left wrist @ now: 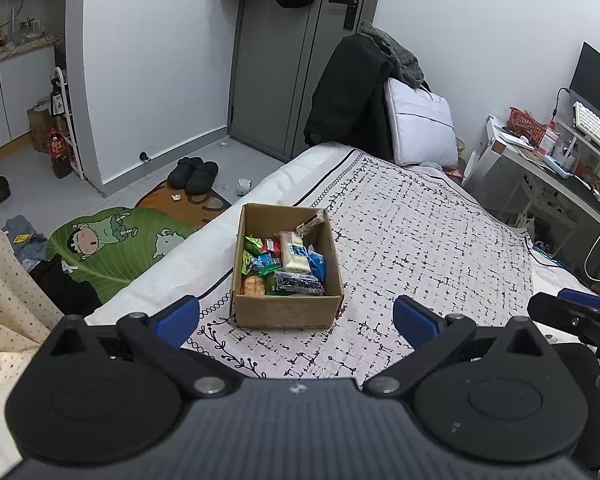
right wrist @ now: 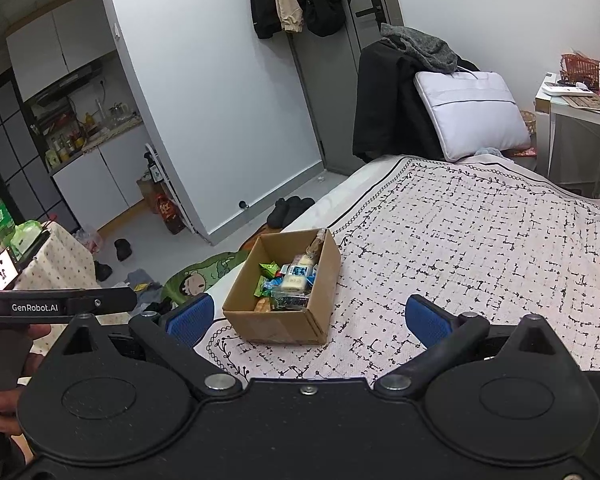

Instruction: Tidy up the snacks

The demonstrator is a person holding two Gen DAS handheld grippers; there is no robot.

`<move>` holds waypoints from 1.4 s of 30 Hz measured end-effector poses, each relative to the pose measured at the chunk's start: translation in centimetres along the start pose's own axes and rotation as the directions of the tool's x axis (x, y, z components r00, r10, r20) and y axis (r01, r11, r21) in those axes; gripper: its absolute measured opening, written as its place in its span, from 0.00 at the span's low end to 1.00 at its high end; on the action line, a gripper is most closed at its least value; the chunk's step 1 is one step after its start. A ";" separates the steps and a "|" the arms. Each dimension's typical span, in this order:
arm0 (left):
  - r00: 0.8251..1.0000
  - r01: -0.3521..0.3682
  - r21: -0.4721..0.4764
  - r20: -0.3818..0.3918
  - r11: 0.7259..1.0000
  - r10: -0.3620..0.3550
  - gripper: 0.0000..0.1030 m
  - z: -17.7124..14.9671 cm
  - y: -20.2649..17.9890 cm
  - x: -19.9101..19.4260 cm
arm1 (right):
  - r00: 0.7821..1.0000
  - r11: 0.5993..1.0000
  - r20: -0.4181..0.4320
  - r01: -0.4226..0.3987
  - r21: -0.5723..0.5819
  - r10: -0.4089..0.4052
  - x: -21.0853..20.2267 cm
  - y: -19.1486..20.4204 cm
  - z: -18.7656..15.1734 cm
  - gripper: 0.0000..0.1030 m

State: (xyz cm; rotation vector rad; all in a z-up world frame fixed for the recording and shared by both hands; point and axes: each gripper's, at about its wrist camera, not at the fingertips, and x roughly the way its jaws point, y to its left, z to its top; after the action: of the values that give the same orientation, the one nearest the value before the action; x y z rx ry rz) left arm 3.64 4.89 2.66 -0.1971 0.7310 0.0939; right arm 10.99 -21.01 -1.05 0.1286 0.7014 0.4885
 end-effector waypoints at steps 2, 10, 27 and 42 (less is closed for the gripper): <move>1.000 0.001 0.000 0.001 1.000 -0.001 0.99 0.0 -0.1 0.0 | 1.000 1.000 -0.001 0.001 -0.002 -0.001 0.0 0.0 0.0 1.00; 1.000 0.003 0.000 0.004 1.000 -0.003 0.99 -0.1 -0.1 -0.1 | 1.000 1.000 -0.001 0.001 -0.003 -0.001 0.0 0.0 0.0 1.00; 1.000 0.009 0.004 0.003 1.000 -0.009 0.99 0.0 -0.5 -0.3 | 1.000 1.000 -0.005 0.010 -0.011 -0.010 0.0 0.2 0.0 1.00; 1.000 0.023 0.011 -0.001 1.000 -0.022 0.99 -0.5 -0.4 0.3 | 0.999 1.000 -0.027 0.017 -0.025 -0.018 0.5 0.0 -0.3 1.00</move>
State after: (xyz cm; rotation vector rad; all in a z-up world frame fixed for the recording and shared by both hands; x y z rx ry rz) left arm 3.61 4.37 2.10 -0.1944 0.7302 0.0682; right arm 11.12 -20.76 -1.54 0.0927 0.7227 0.4830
